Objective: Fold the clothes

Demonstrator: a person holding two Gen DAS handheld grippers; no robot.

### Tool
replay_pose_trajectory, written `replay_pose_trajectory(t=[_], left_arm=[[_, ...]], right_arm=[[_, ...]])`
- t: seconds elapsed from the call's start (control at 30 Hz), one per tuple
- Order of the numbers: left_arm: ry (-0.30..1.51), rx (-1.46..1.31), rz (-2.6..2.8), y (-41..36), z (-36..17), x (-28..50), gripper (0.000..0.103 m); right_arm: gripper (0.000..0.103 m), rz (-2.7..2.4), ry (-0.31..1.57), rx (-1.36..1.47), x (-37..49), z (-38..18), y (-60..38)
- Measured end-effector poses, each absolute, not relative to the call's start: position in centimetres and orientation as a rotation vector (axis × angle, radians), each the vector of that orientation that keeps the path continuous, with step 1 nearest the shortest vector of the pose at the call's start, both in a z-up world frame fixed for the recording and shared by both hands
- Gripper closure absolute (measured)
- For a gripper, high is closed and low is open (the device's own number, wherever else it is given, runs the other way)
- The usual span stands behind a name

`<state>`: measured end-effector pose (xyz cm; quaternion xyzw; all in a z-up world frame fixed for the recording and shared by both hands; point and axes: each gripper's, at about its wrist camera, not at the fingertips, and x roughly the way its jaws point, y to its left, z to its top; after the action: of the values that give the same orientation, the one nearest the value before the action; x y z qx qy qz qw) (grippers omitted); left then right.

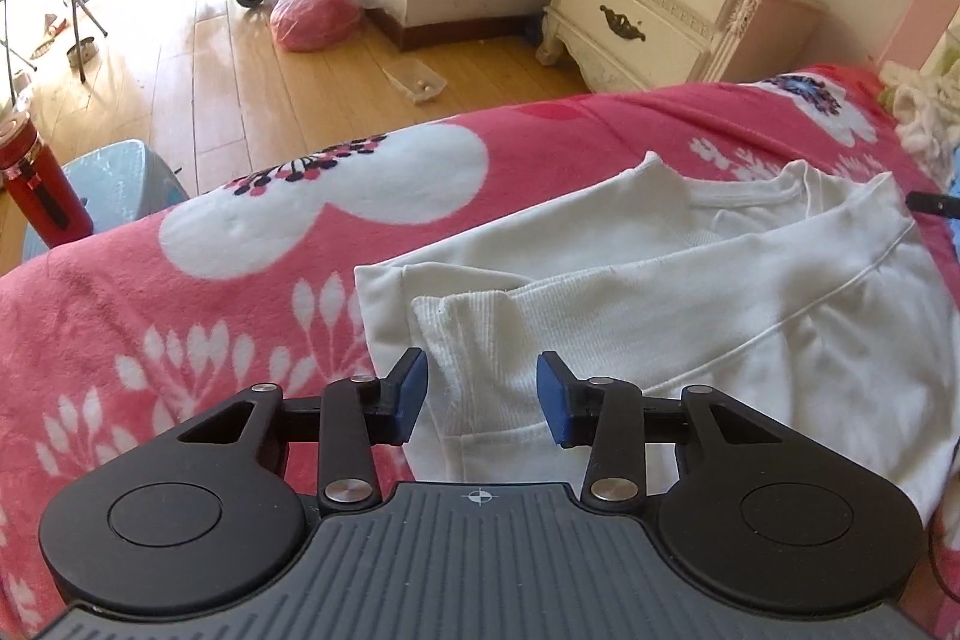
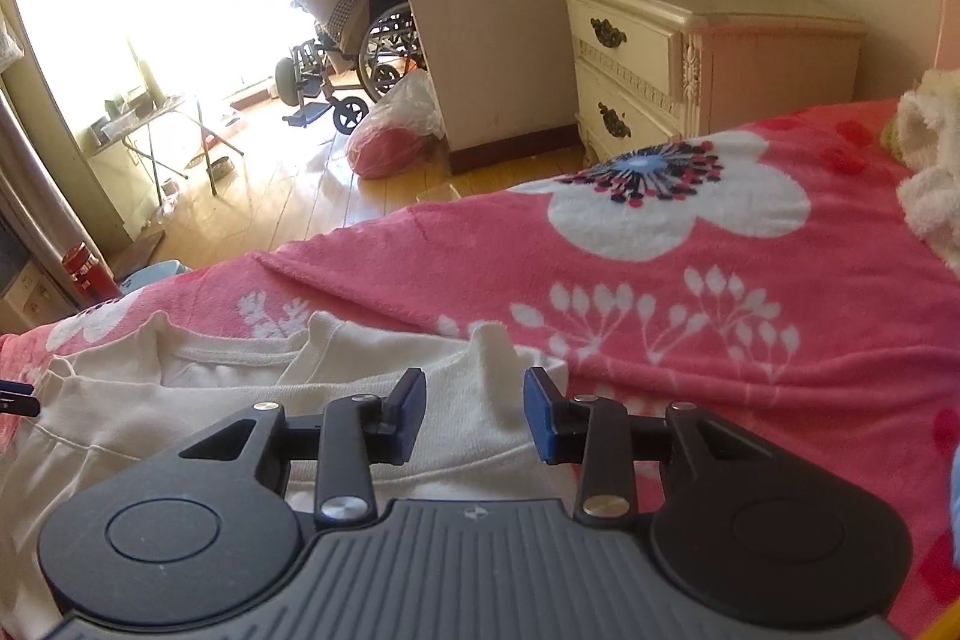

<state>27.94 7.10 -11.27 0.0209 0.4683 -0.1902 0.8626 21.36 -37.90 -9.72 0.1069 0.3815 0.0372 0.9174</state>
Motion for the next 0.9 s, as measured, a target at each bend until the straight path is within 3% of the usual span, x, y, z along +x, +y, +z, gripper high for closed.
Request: replay_pose_trajectory(t=[0.1,0.3,0.57,0.6,0.63,0.9], left_arm=[[0.979,0.031,-0.401,7.0,-11.6,28.0,0.067],[0.99,0.009,-0.371,7.2,-11.9,28.2,0.085],[0.99,-0.003,-0.371,7.0,-11.9,28.2,0.086],[0.99,-0.006,-0.371,7.0,-11.9,28.2,0.086],[0.991,-0.006,-0.369,7.0,-11.9,28.2,0.086],[0.983,-0.022,-0.382,7.3,-11.8,27.9,0.085]], right_arm=[[0.067,0.087,0.786,0.221,21.1,-10.1,-37.6],[0.069,0.092,0.753,0.188,21.4,-10.0,-37.4],[0.071,0.098,0.761,0.177,23.4,-11.1,-37.9],[0.082,0.097,0.765,0.181,23.7,-11.4,-38.0],[0.099,0.096,0.766,0.187,23.9,-11.6,-38.1],[0.1,0.09,0.728,0.272,23.9,-12.1,-39.4]])
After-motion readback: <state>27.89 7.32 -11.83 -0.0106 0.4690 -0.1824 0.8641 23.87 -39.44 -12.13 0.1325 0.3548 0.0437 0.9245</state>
